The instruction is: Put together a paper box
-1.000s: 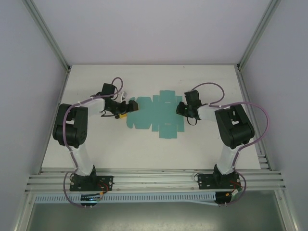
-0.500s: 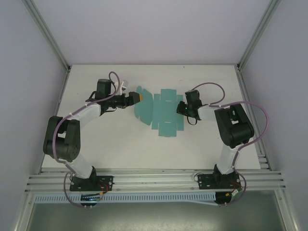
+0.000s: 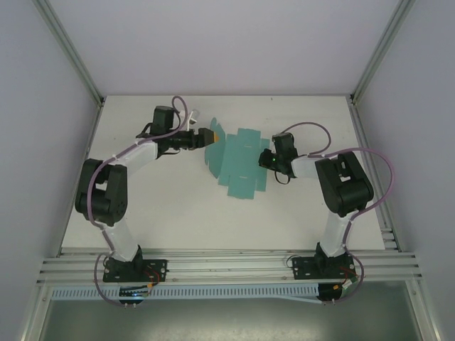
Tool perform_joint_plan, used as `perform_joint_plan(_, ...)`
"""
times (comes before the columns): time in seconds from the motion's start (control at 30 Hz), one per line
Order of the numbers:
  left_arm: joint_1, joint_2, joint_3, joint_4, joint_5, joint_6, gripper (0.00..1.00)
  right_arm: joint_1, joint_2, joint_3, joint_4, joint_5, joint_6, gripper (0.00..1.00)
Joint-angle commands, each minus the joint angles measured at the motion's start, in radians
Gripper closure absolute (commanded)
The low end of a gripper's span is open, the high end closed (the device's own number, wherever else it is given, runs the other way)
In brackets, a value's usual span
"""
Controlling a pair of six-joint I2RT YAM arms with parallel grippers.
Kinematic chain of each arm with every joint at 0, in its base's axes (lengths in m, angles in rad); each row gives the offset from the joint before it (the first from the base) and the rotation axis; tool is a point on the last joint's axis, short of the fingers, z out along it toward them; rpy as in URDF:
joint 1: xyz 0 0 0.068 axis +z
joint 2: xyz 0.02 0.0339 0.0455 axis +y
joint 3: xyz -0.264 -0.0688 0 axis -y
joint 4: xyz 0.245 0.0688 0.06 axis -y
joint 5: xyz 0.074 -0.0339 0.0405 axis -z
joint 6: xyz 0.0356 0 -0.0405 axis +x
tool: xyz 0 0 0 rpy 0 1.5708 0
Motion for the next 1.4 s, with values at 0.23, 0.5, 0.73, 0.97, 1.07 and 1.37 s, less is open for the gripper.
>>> perform_joint_plan(0.23,-0.013,0.084,0.102,-0.261,-0.201,0.085,0.40,0.030,0.092,-0.043,-0.244,-0.041,-0.030,0.89)
perform_joint_plan(0.5,-0.013,0.127,0.171,-0.312,-0.305,0.115,0.72,0.031,0.070,-0.012,-0.297,-0.009,-0.055,0.89)
perform_joint_plan(0.73,-0.013,0.033,0.114,-0.233,-0.293,0.114,1.00,0.017,-0.080,0.034,-0.329,0.026,-0.059,0.67)
perform_joint_plan(0.97,-0.013,-0.280,-0.133,0.058,-0.197,0.043,1.00,0.006,-0.382,-0.027,-0.299,-0.001,-0.071,0.44)
perform_joint_plan(1.07,-0.013,-0.429,-0.256,0.193,-0.190,-0.018,1.00,-0.028,-0.519,-0.095,-0.257,-0.048,-0.067,0.43)
perform_joint_plan(1.37,-0.012,-0.727,-0.431,0.453,-0.087,-0.142,1.00,-0.294,-0.686,-0.331,0.198,-0.572,0.058,0.40)
